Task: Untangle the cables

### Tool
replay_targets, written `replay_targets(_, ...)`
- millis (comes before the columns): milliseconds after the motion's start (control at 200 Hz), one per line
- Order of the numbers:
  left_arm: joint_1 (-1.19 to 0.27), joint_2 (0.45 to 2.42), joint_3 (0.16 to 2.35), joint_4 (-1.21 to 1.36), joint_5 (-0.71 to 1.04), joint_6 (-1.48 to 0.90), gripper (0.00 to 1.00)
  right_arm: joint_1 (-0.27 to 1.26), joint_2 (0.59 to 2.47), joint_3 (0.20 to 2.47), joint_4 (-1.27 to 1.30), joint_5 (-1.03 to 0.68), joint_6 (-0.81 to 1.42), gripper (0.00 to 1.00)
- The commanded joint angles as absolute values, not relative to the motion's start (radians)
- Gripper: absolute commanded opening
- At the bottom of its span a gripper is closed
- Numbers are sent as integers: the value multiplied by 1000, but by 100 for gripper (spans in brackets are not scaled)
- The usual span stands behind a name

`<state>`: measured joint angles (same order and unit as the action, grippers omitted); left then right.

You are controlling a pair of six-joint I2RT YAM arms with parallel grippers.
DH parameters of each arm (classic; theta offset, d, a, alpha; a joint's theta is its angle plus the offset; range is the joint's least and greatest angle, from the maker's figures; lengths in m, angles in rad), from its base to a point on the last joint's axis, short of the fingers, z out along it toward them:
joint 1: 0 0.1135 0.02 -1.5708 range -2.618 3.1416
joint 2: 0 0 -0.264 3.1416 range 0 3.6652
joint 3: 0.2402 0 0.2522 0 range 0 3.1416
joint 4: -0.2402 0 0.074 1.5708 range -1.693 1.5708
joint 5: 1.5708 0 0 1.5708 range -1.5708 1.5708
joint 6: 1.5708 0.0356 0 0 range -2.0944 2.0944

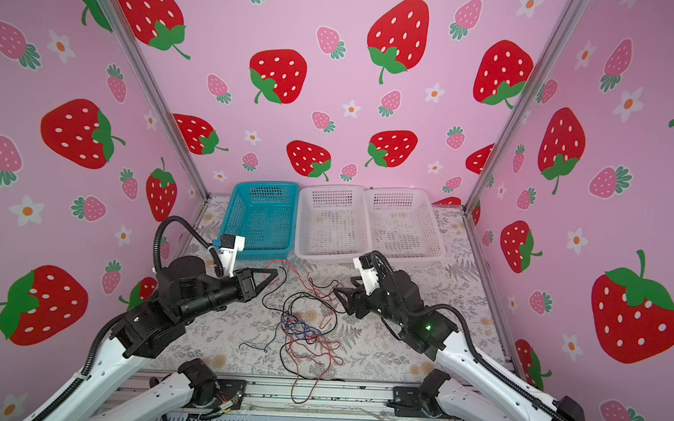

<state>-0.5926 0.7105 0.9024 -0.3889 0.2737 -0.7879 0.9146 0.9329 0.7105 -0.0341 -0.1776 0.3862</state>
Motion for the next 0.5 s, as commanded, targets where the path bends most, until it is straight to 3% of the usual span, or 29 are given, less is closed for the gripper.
replay_targets(0,-588,703,954,-344,305,-808,0,967,1024,764,41,-200,311,70)
replay_targets(215,-588,701,932,-323,312,-828,0,1029,1156,793,117,-202,298,66)
replay_targets(300,-588,699,922,-317,311,-830,0,1050,1186,793,127,-181,296,53)
replay_targets(415,-588,705,912,-314,310,-827,0,1060,1197,798,112,-141,309,15)
replay_targets(490,-589,713,910,-331,301,-812,0,1060,1171,788,106,-129,313,0)
